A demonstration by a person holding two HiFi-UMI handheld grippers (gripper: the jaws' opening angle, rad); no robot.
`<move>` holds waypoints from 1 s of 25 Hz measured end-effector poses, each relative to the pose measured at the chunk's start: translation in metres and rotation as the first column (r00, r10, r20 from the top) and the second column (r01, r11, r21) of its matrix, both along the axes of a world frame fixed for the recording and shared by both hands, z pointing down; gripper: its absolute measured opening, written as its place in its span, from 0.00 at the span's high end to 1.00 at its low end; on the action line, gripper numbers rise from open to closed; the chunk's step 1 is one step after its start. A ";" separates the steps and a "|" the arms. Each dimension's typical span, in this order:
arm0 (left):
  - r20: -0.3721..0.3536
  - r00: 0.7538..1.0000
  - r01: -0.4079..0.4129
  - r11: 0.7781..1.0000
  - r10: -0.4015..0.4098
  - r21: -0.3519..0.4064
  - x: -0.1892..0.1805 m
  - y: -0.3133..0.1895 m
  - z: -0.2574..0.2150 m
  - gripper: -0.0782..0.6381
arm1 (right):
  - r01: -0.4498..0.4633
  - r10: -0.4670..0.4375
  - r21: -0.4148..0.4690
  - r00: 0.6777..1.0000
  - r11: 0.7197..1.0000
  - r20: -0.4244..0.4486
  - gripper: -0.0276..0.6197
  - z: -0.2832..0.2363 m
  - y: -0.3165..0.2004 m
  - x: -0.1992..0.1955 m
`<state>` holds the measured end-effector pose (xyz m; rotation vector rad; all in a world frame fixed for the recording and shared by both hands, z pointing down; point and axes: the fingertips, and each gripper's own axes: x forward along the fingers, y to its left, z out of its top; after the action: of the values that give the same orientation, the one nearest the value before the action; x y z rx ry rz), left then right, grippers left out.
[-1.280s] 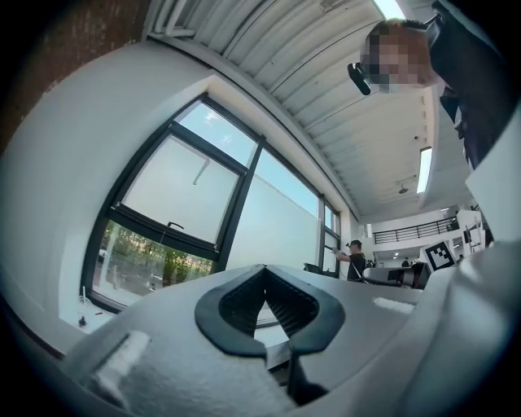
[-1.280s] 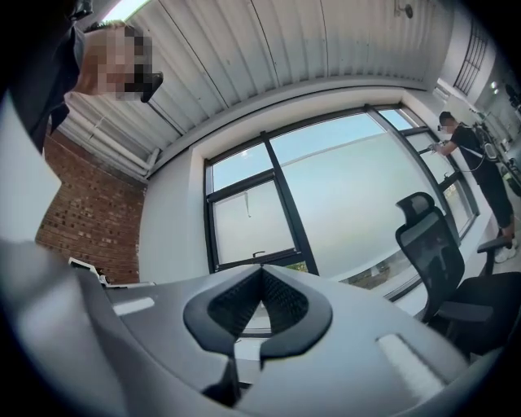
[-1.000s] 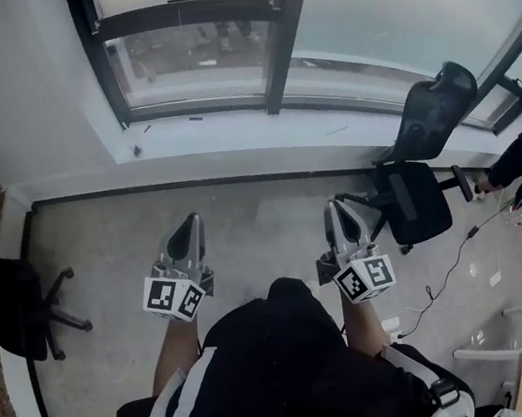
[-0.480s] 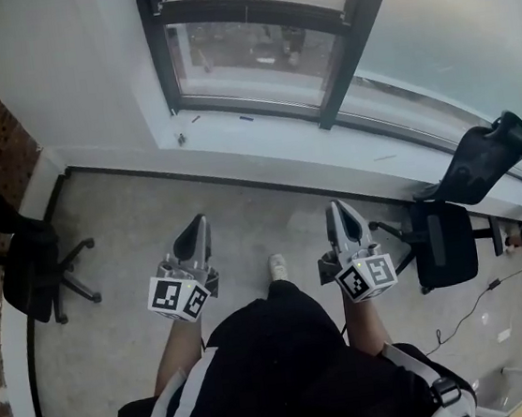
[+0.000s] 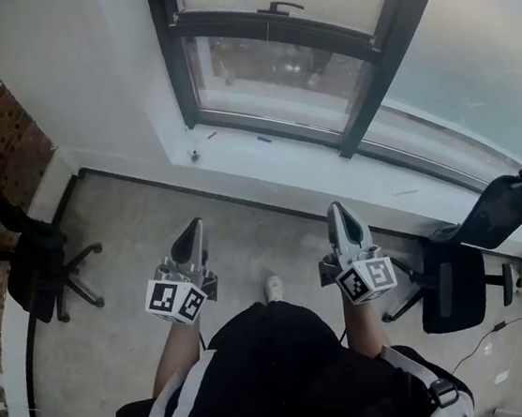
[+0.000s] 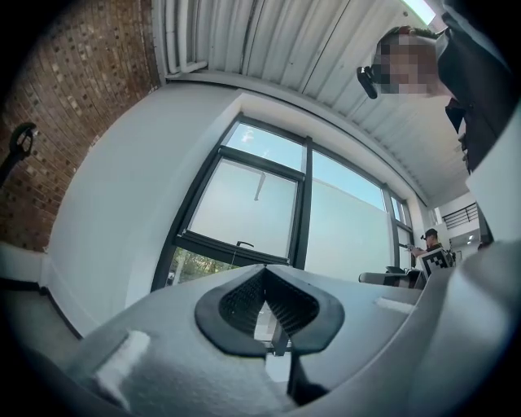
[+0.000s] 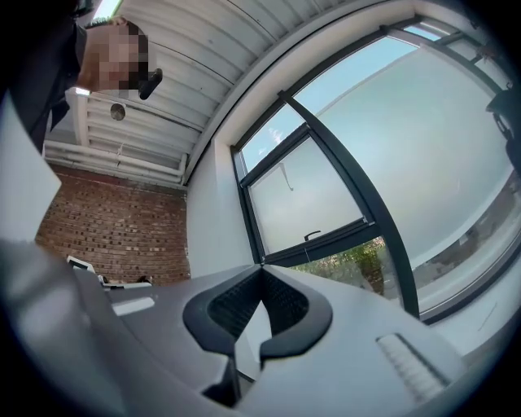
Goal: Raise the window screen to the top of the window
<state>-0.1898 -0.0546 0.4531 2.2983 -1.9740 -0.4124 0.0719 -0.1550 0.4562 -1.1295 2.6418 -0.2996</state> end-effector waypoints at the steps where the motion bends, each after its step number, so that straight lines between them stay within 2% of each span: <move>1: -0.004 1.000 0.010 1.000 -0.010 -0.003 -0.001 -0.011 -0.002 0.89 | 0.009 -0.009 0.000 1.000 1.000 0.002 0.95 0.000 -0.012 -0.002; 6: -0.014 1.000 0.023 1.000 -0.023 -0.004 -0.002 -0.064 -0.003 0.89 | 0.008 -0.008 -0.025 1.000 1.000 0.021 0.95 0.008 -0.070 0.002; 11: -0.023 0.999 0.040 0.998 -0.041 -0.056 0.000 -0.116 0.003 0.89 | 0.018 -0.016 -0.052 0.999 0.999 0.033 0.95 0.018 -0.120 0.008; 16: -0.010 1.000 -0.003 0.999 0.002 -0.040 0.013 -0.158 0.006 0.89 | 0.032 -0.031 -0.053 0.999 0.998 0.022 0.95 0.019 -0.151 0.004; 25: -0.039 0.999 -0.005 0.997 0.002 -0.079 0.002 -0.195 0.025 0.89 | 0.035 -0.038 -0.084 0.999 0.996 -0.028 0.95 0.036 -0.192 -0.009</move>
<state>-0.1882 -0.2491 0.4780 2.2294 -1.9319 -0.3687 0.0626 -0.3467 0.4917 -1.1204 2.7015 -0.4074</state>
